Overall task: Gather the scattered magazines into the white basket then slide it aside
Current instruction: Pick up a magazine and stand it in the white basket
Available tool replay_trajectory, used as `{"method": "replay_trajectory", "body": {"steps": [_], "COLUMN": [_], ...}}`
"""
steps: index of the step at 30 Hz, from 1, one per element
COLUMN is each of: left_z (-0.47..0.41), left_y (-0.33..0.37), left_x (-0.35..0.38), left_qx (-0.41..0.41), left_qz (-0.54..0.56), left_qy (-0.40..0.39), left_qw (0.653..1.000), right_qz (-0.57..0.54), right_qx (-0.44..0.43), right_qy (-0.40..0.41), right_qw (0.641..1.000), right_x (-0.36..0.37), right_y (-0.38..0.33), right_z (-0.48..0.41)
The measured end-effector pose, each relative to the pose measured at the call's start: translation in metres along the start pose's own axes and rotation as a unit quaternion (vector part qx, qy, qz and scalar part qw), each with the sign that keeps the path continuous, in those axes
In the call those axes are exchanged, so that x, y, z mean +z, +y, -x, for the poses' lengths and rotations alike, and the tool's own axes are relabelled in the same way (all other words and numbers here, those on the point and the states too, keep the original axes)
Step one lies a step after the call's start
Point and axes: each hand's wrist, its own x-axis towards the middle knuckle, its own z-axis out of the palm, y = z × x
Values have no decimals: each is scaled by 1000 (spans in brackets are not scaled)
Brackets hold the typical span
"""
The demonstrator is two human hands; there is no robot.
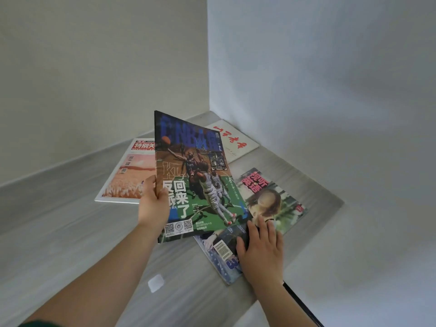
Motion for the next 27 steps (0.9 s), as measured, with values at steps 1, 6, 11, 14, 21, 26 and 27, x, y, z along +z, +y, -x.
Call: {"method": "replay_trajectory", "body": {"steps": [1, 6, 11, 14, 21, 26, 27], "left_z": [4, 24, 41, 48, 67, 79, 81], "left_y": [1, 8, 13, 12, -28, -68, -75], "left_x": [-9, -62, -121, -165, -286, -389, -410], "left_qx": [3, 26, 57, 81, 92, 73, 72], "left_qz": [11, 60, 124, 145, 167, 149, 139], "left_qy": [3, 5, -4, 1, 67, 123, 131], "left_qw": [1000, 998, 991, 986, 979, 978, 979], "right_qz": [-3, -149, -446, -504, -644, -580, -572], "right_qx": [2, 53, 52, 18, -80, -113, -118], "right_qy": [3, 67, -1, -41, -237, -289, -284], "right_qw": [1000, 985, 893, 863, 723, 753, 760], "right_x": [-1, -18, -61, -93, -96, -66, -61], "right_y": [0, -8, -71, -126, -251, -363, -384], "right_z": [1, 4, -9, -18, 0, 50, 61]}}
